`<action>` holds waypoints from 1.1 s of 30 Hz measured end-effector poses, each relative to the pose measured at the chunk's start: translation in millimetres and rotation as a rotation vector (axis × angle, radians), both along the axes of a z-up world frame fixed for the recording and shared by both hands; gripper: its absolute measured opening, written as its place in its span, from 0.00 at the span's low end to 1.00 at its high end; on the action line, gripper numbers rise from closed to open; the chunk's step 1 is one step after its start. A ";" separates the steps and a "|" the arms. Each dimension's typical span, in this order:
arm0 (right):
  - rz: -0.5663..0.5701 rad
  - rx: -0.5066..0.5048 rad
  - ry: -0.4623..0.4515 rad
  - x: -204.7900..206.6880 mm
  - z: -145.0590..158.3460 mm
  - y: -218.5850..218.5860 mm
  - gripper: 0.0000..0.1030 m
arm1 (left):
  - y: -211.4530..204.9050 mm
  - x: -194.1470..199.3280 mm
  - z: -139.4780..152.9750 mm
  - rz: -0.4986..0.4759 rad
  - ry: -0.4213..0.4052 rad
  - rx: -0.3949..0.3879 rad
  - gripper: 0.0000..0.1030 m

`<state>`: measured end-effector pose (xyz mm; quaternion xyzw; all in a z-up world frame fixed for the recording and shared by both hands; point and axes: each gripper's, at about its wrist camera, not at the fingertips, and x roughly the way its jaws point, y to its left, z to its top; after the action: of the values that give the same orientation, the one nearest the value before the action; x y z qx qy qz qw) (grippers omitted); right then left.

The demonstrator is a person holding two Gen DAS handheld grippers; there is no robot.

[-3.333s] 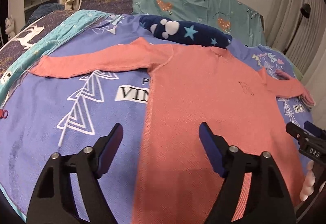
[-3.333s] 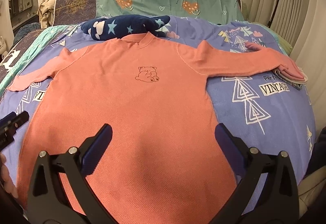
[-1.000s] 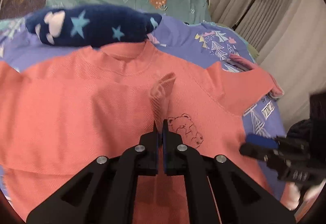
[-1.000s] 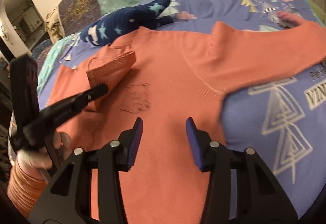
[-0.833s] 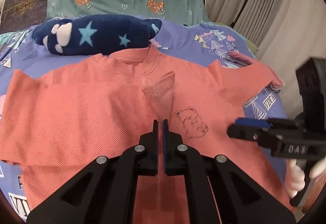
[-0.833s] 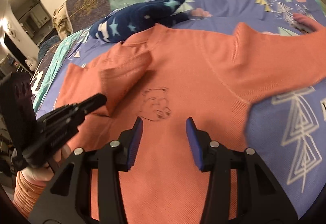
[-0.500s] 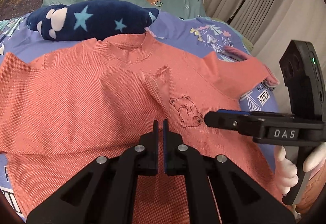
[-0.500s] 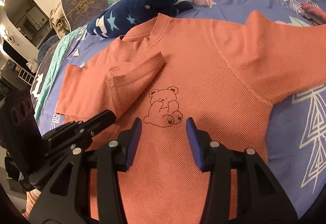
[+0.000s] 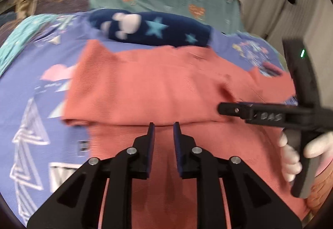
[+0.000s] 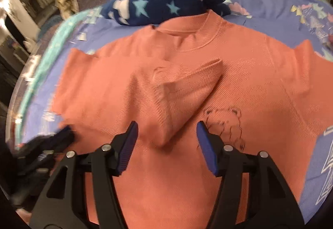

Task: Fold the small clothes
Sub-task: 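Fold the held sleeve across the shirt's chest with the left tool, release, then grasp the other sleeve of the pink shirt with the right tool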

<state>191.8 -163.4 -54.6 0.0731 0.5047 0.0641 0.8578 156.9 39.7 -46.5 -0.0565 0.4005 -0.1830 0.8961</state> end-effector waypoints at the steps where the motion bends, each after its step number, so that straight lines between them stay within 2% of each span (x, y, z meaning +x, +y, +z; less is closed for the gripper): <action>1: -0.022 -0.023 -0.002 3.7 -2.6 -1.7 0.28 | 8.9 0.8 1.7 0.022 -0.003 0.000 0.18; 2: -0.071 -0.020 -0.011 5.7 -2.9 -11.1 0.15 | 15.9 0.9 3.0 0.040 -0.009 0.006 0.18; 4: -0.138 0.084 -0.012 0.6 0.1 -35.9 0.07 | 27.8 0.1 6.0 0.070 -0.032 0.032 0.18; 7: -0.173 0.163 -0.037 -12.3 6.7 -67.0 0.07 | 39.0 3.0 5.0 0.097 -0.041 0.070 0.18; 10: -0.184 0.220 -0.009 -21.9 3.5 -90.8 0.15 | 44.4 8.5 0.0 0.102 -0.031 0.083 0.20; 12: -0.203 0.269 0.013 -23.2 -3.5 -105.2 0.17 | 43.6 9.5 -3.9 0.095 -0.024 0.097 0.24; 13: -0.209 0.294 0.027 -23.5 -6.5 -110.1 0.25 | 42.4 9.7 -5.3 0.093 -0.022 0.105 0.25; 14: -0.212 0.357 0.048 -21.4 -12.6 -117.5 0.28 | 41.5 10.4 -6.8 0.090 -0.019 0.115 0.26; 17: -0.197 0.437 0.053 -9.9 -16.8 -117.0 0.44 | 41.1 9.7 -10.2 0.088 -0.005 0.132 0.29; 19: -0.160 0.431 0.040 3.2 -14.7 -107.2 0.51 | 42.7 9.4 -11.7 0.094 0.000 0.133 0.30; 20: -0.138 0.420 0.036 8.8 -14.0 -100.9 0.50 | 43.9 8.8 -12.0 0.101 0.002 0.134 0.31; 21: -0.120 0.388 0.029 15.1 -13.3 -93.7 0.44 | 45.6 8.8 -12.3 0.109 0.005 0.136 0.32; 22: -0.107 0.335 0.020 20.9 -11.0 -85.5 0.19 | 46.5 8.7 -12.4 0.117 0.008 0.137 0.33; 23: -0.092 0.286 0.013 25.5 -7.4 -78.7 0.04 | 49.1 8.9 -12.9 0.126 0.012 0.137 0.34; 24: -0.080 0.266 -0.009 25.2 -0.5 -74.7 0.04 | 49.8 8.9 -13.2 0.132 0.014 0.136 0.36; 28: -0.021 0.179 -0.267 3.7 62.0 -69.4 0.03 | 50.1 8.7 -13.8 0.143 0.014 0.151 0.39; 29: -0.020 0.160 -0.299 0.9 70.9 -71.3 0.03 | 48.9 9.4 -14.1 0.143 0.015 0.160 0.39; 31: -0.041 0.089 -0.319 2.4 80.6 -81.2 0.03 | 46.1 10.8 -14.0 0.141 0.010 0.174 0.39; 33: -0.075 0.078 -0.266 16.2 67.6 -97.0 0.04 | 43.5 12.3 -14.4 0.141 0.010 0.186 0.39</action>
<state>208.0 -260.5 13.1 0.1162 0.3807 0.0610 0.9154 169.2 83.3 -60.9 -0.0020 0.4151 -0.0815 0.9061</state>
